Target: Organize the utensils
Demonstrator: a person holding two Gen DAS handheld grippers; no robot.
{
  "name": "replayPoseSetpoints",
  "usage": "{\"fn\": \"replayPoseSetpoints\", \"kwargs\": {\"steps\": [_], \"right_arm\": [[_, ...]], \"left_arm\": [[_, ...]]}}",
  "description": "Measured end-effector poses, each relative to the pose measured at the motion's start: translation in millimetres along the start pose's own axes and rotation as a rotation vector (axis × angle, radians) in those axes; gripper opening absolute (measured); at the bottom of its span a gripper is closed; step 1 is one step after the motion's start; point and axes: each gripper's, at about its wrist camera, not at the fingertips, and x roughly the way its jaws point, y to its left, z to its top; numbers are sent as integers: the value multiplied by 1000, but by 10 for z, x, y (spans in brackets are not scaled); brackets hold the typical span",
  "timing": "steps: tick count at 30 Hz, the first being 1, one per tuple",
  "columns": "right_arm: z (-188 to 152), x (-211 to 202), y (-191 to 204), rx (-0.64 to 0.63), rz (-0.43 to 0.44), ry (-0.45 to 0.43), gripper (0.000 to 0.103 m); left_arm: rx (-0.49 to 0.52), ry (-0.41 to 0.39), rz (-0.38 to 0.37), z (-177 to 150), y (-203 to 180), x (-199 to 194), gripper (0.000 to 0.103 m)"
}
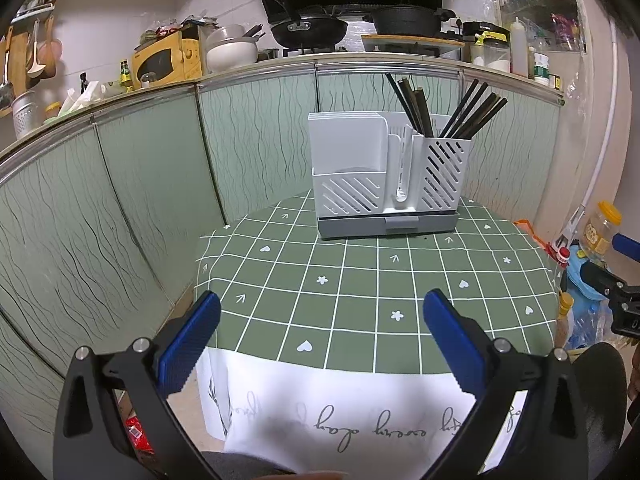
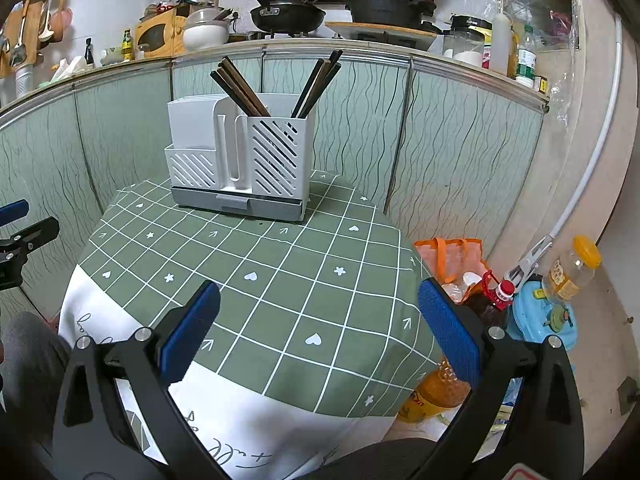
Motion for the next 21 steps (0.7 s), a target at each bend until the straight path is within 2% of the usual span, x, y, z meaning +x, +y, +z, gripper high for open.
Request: {"fn": "replayPoseSetpoints", "kwargs": {"steps": [21], "right_arm": [[-23,-6,18,2,1,1,95]], "left_arm": [[23,9,7,-11,-37,-34,99]]}}
